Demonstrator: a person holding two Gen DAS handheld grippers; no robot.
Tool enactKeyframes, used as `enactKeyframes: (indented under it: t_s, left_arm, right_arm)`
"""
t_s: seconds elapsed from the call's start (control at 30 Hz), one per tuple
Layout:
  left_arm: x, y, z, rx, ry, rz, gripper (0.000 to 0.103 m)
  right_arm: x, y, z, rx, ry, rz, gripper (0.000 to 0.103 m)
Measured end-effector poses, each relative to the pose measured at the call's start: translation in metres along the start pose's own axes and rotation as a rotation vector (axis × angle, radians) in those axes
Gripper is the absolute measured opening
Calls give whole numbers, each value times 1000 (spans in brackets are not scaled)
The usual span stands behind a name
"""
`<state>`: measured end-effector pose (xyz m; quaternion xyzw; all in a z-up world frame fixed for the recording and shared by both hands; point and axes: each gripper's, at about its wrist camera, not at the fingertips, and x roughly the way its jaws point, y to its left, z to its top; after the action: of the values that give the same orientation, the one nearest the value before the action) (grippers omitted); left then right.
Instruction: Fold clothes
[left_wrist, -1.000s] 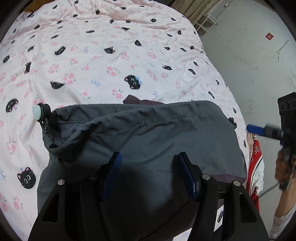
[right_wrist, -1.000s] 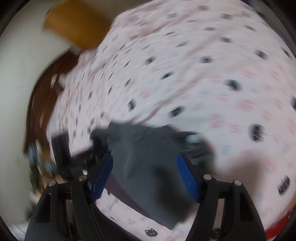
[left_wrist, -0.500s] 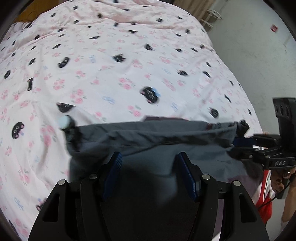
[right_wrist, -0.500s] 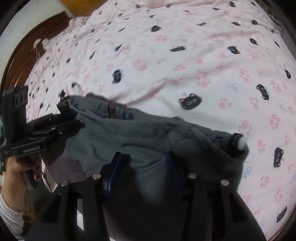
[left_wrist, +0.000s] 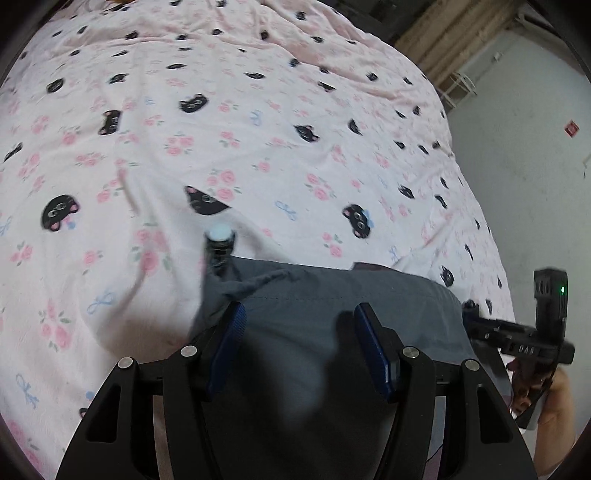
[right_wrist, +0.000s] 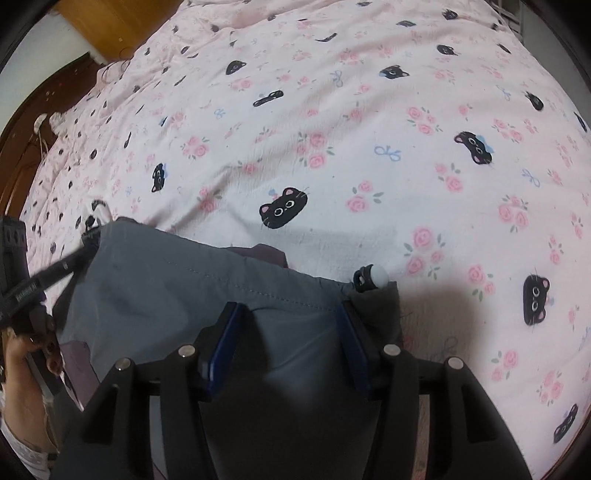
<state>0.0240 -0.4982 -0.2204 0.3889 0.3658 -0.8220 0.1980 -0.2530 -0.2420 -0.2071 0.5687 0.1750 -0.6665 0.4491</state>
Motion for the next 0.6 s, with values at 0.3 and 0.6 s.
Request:
enactKeyframes:
  t_s: [0.3,0.6]
  left_arm:
    - [-24,3,-1,-98,-33,-9,55]
    - [-77,-107,-38,381,-202,112,59]
  right_arm:
    - [-1,12,4,-41,3,-54,56]
    - [-4,16,2,-65,-1,-104,59]
